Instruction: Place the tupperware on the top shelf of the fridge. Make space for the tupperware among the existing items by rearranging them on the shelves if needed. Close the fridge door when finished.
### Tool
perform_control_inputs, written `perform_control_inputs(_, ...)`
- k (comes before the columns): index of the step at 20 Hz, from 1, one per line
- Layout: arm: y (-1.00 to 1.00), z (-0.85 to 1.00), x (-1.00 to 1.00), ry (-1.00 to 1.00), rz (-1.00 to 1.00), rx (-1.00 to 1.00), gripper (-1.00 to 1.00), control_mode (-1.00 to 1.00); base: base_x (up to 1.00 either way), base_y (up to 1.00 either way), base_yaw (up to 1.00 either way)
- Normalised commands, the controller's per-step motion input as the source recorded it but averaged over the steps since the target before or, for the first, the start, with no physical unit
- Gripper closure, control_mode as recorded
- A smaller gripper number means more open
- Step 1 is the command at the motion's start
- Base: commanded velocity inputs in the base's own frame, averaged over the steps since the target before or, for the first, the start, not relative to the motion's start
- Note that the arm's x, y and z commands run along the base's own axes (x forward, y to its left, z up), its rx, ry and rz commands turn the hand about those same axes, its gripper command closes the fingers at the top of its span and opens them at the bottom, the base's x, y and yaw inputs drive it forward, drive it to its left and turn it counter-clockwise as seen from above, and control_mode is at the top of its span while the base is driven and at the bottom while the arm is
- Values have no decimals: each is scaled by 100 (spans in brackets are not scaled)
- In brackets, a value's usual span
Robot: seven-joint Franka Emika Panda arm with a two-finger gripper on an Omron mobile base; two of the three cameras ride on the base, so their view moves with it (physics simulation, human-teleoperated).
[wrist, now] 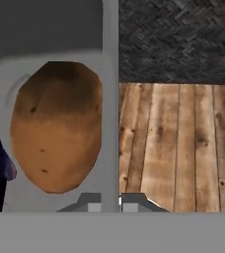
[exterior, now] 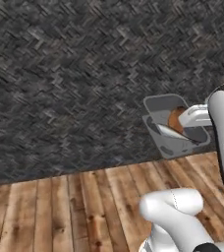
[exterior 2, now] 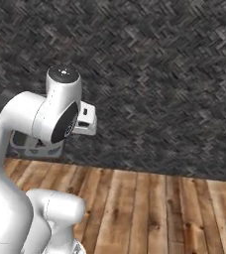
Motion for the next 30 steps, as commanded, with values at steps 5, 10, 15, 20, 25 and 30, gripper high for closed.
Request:
perform_control_inputs(5, 0, 0, 0, 0, 0, 0, 100, 100, 33, 0, -73)
perform_control_inputs(10, 0, 0, 0, 0, 0, 0, 100, 100, 21, 0, -79)
perform_control_inputs(15, 0, 0, 0, 0, 0, 0, 100, 100, 37, 6, -75)
perform_control_inputs(20, 0, 0, 0, 0, 0, 0, 100, 100, 41, 3, -73)
perform_control_inputs(25, 0, 0, 0, 0, 0, 0, 100, 100, 47, 1, -72)
perform_control_inputs(30, 0, 0, 0, 0, 0, 0, 100, 100, 72, 5, -62)
